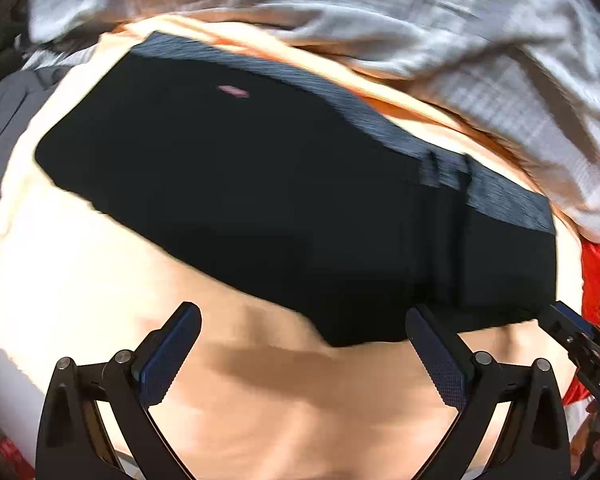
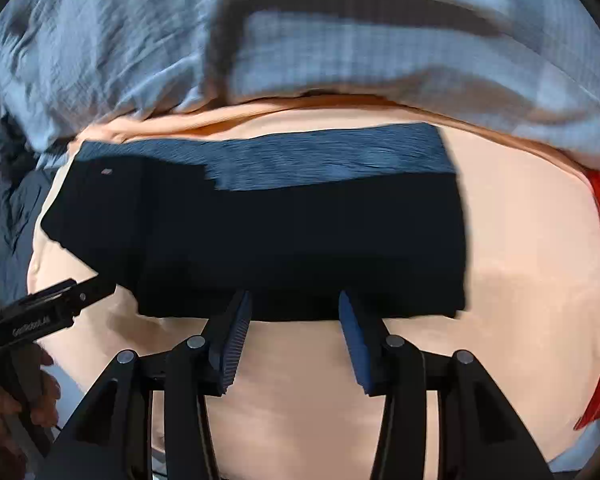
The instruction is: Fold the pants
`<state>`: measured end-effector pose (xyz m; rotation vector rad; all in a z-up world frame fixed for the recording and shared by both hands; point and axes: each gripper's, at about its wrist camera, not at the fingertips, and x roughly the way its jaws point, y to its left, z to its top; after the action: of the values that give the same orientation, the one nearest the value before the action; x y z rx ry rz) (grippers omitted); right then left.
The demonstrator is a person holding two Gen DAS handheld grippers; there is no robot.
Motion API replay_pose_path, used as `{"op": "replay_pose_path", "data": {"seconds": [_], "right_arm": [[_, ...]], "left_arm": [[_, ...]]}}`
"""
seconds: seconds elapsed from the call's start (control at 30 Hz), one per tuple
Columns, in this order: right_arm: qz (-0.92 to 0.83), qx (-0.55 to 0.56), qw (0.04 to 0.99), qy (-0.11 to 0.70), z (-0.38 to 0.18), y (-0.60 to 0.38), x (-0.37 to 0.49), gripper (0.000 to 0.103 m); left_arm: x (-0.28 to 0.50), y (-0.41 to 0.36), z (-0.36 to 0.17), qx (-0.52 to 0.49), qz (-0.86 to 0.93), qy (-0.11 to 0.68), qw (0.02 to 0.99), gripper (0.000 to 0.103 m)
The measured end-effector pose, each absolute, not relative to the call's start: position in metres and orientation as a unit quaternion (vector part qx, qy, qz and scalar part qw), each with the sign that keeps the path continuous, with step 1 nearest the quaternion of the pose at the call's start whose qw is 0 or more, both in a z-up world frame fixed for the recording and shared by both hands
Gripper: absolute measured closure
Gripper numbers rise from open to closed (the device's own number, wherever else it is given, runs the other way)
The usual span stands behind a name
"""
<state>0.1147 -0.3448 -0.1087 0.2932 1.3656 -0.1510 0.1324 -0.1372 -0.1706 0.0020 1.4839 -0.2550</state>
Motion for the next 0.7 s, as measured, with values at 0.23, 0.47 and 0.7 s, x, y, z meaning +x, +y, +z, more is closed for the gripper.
{"op": "replay_pose_path", "data": {"seconds": [0.23,0.47,0.7], "right_arm": [[-0.027,0.102,0.75,0.653,-0.12,-0.288,0.148,0.047],[-0.001,0.096,0.737,0.669,-0.128,-0.244,0.17,0.047],[0.016,0.082,0.735,0.673,-0.132,-0.212,0.185,0.046]], "left_arm": [[0.15,-0.081,-0.174,-0.009,-0.071,0.677,0.732,0.0],[0.158,-0.043,-0.178,-0.036,-0.047,0.676,0.735,0.0],[0.166,-0.017,-0.179,-0.073,-0.045,0.671,0.737,0.0]]}}
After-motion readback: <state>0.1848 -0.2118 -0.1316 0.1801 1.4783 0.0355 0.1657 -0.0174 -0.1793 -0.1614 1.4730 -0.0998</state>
